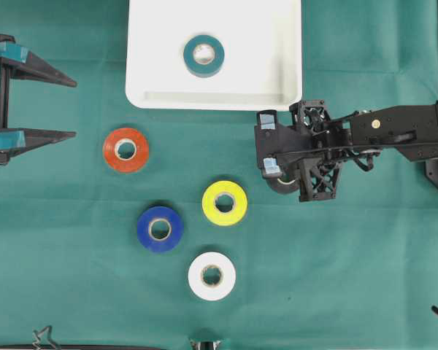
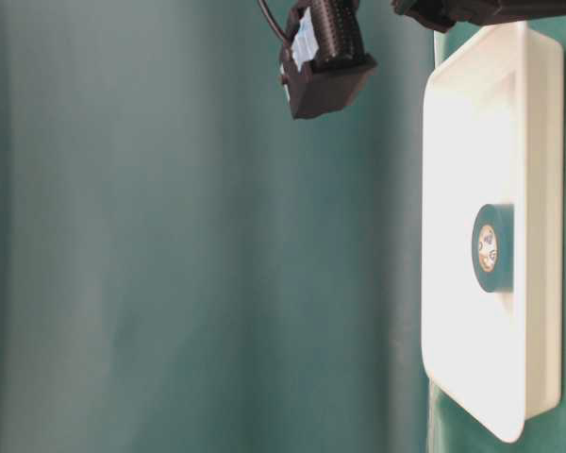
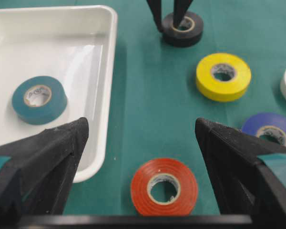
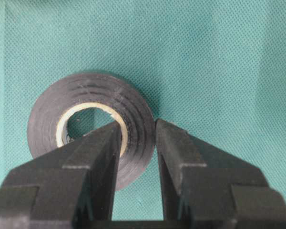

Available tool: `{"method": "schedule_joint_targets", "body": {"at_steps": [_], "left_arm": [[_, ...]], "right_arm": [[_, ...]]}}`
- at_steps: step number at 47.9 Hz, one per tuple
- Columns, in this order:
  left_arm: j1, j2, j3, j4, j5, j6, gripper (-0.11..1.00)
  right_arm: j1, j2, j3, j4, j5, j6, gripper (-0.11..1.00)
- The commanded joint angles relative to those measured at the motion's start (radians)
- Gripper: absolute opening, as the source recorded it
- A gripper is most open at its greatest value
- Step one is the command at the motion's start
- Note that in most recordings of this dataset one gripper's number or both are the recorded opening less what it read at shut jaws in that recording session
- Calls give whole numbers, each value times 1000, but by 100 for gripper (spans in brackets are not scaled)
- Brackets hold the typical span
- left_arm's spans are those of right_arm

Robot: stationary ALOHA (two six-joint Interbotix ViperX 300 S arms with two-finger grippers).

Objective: Pick up the tape from a random location and place it into the white case.
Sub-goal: 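Lower the right gripper toward the black roll's hole, then close the right gripper inside the black roll's hole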

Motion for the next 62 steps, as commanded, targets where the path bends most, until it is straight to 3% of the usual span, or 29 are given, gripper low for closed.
{"method": "schedule_joint_targets", "body": {"at_steps": [1,23,43,62], "left_arm": [[2,3,-9,-3,-8,-2,98],[2,3,-11,-3,-8,-2,98],[2,3,-11,-3,-6,-2,98],[2,3,-11,-3,-6,-2,98]], "right_arm": [[-3,-20,-9,-3,-5,-2,23],[-3,-156,-38,-3,75,-2,23],[-2,-314,-172,-3,388,0,23],[-3,-368,-285,-3,598,0,23]]}}
